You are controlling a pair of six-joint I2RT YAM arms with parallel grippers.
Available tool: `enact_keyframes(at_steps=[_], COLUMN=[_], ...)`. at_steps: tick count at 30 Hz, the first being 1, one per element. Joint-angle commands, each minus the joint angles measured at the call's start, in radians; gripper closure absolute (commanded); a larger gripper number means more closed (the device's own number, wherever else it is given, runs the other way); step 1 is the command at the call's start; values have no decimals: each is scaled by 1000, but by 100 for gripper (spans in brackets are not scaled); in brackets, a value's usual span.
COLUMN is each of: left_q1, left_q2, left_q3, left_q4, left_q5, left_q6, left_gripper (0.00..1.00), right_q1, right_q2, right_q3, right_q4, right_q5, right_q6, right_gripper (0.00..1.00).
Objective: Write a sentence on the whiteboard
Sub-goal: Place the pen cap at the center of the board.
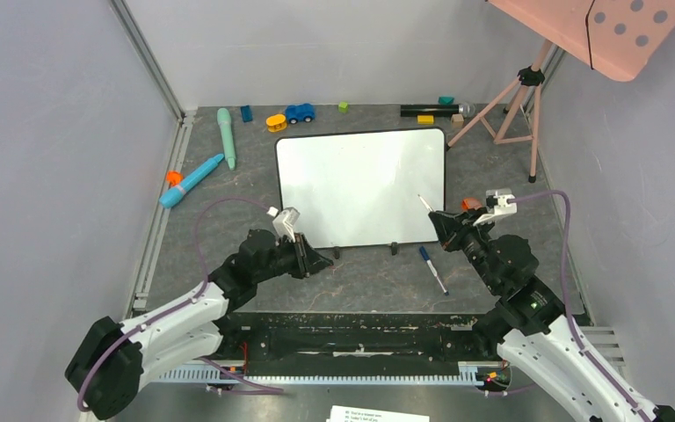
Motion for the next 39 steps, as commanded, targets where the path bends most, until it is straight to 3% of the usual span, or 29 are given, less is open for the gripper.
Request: enact_keyframes(at_steps=[1,7,10,12,17,18,22,25,32,39], left_q1=[-9,-5,5,9,8,7,7,7,7,-45], left_q2=[-68,-270,-322,-323,-205,-166,31,119,186,288], left_q3=[21,47,62,53,0,8,82,89,0,-30], left_q4=[-183,-479,-591,-558,-222,-196,-291,-276,12,266], left_q5=[-248,-647,-773,-698,-206,-170,-202,-198,-43,-27], left_q6=[117,26,-5,39,130,122,145,150,20,-163], left_gripper=[98,98,98,98,98,98,98,98,89,91], right_q1=[0,0,0,-1,0,0,0,0,0,0], right_q2=[11,21,33,47,61,61,60,50,53,59], right_q3=[34,38,48,56,69,68,66,59,55,40], right_q4=[-48,-55,-56,-57,-58,-58,-61,-63,-66,-47], right_q5=[31,35,48,47,63,65,61,60,65,51], right_q6=[-32,-45,-59,-73,-98,-101,-99,-95,-86,-68], right_gripper=[100,100,100,100,100,100,100,100,100,100])
